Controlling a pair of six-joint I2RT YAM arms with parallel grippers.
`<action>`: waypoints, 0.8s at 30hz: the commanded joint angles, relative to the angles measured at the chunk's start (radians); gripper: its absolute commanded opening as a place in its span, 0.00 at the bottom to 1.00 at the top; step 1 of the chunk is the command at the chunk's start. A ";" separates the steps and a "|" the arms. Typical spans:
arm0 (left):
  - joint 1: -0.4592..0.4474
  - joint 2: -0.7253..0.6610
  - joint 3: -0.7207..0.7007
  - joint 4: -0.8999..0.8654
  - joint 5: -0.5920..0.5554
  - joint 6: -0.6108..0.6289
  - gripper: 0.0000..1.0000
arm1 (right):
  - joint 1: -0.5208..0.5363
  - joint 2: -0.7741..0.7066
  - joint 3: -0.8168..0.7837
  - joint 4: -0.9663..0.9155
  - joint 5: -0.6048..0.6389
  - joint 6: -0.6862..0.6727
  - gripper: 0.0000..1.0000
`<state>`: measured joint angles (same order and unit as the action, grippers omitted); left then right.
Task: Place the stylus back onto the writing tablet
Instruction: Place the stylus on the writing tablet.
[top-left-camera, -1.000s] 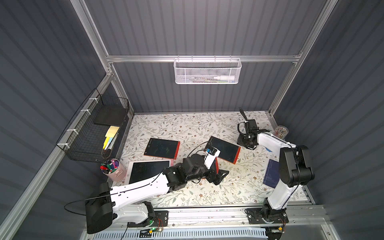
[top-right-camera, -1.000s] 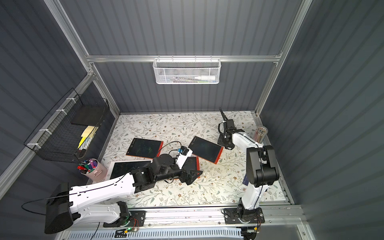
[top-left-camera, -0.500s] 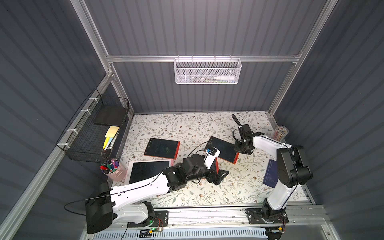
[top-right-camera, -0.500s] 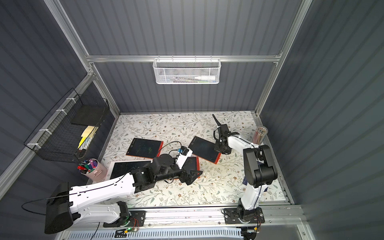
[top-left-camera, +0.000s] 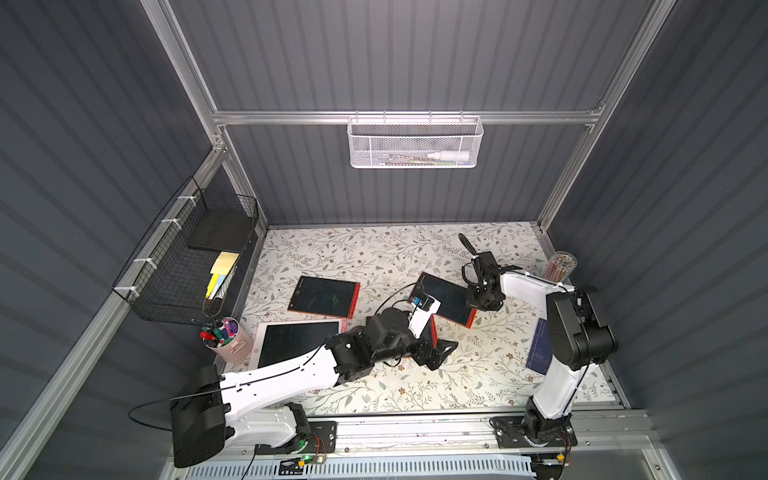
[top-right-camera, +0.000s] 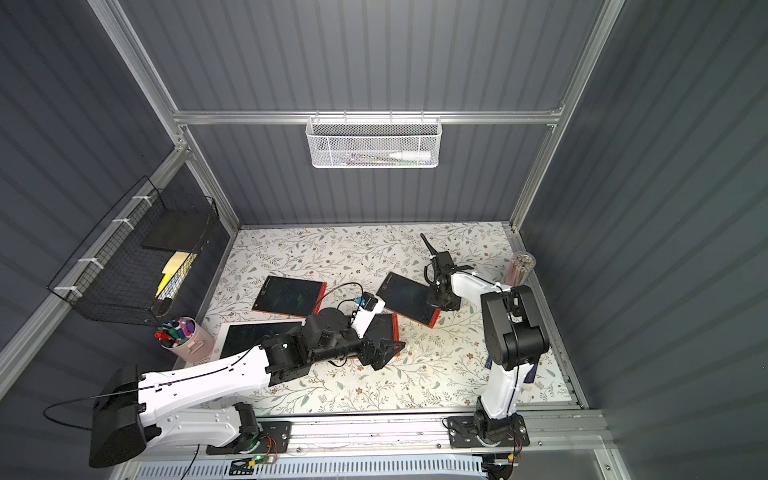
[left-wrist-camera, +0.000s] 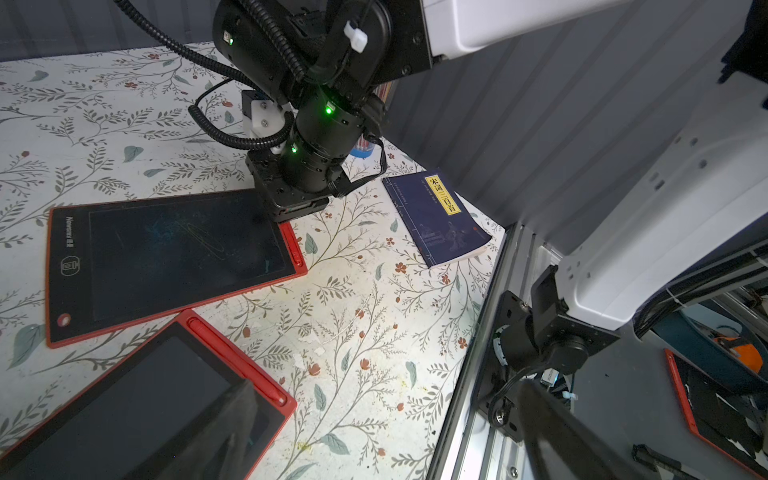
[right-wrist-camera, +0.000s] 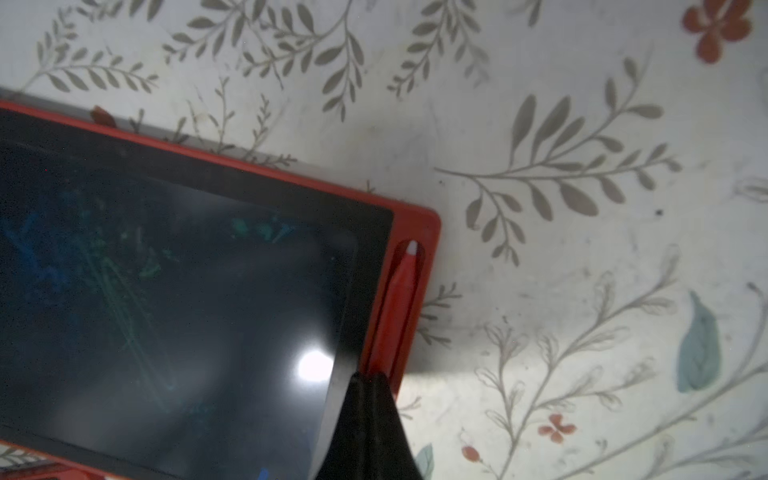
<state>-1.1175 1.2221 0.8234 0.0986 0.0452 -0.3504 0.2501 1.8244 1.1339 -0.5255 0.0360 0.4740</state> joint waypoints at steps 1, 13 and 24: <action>0.006 -0.002 0.010 0.001 -0.003 0.004 0.99 | 0.011 0.035 0.018 -0.023 0.016 0.000 0.00; 0.005 -0.010 0.004 0.002 -0.005 0.000 0.99 | 0.018 0.051 -0.005 -0.053 0.064 0.056 0.00; 0.005 -0.016 -0.003 0.015 -0.005 0.000 0.99 | 0.030 0.019 -0.050 0.020 0.004 0.132 0.00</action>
<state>-1.1175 1.2217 0.8234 0.0998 0.0448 -0.3508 0.2695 1.8244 1.1233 -0.5045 0.0772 0.5594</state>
